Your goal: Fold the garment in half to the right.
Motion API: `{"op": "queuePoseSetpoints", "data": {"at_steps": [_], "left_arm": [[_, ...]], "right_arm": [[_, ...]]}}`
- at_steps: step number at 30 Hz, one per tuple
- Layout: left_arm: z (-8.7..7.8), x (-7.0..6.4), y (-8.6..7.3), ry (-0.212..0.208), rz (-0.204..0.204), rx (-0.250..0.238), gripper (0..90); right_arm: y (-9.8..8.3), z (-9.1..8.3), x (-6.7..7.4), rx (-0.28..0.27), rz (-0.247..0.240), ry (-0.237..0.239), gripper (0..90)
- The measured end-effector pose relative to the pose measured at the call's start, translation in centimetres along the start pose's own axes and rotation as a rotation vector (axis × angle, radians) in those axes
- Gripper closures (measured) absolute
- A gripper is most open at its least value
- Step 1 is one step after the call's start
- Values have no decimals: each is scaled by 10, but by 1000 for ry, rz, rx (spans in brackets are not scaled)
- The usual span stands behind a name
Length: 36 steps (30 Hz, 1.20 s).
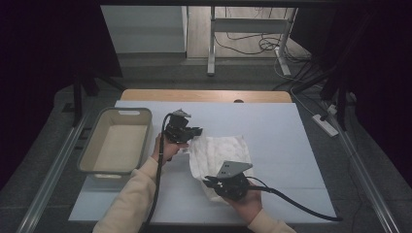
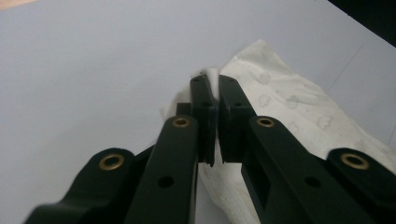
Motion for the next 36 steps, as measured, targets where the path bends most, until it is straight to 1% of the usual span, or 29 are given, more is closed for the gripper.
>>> {"op": "queuePoseSetpoints", "data": {"at_steps": [6, 12, 17, 25, 29, 32, 36], "left_arm": [[10, -10, 5, -18, 5, 8, 854], [22, -22, 13, -39, 17, 12, 851], [33, -33, 22, -47, 39, 19, 852], [50, -43, 28, -52, 51, 29, 849], [58, -47, 29, -56, 52, 33, 848], [65, -51, 30, -59, 58, 41, 841], [73, -55, 31, -59, 69, 51, 838]], "right_arm": [[-11, -14, -4, 3, 21, -26, 831], [-19, -23, -7, 8, 39, -44, 830], [-26, -31, -9, 10, 51, -58, 831], [-40, -43, -18, 20, 95, -90, 829], [-43, -44, -20, 25, 104, -97, 828], [-47, -46, -22, 38, 110, -106, 826], [-49, -47, -22, 42, 114, -108, 826]]}}
Point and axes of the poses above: each handheld gripper's, and its own axes: z roughly forward along the jaws, y roughly out of its top, x roughly to its left, the point moved 4 cm from there along z, roughly forward along the jaws, and after that the axes turned 11 degrees about y, right-handed, at the moved point
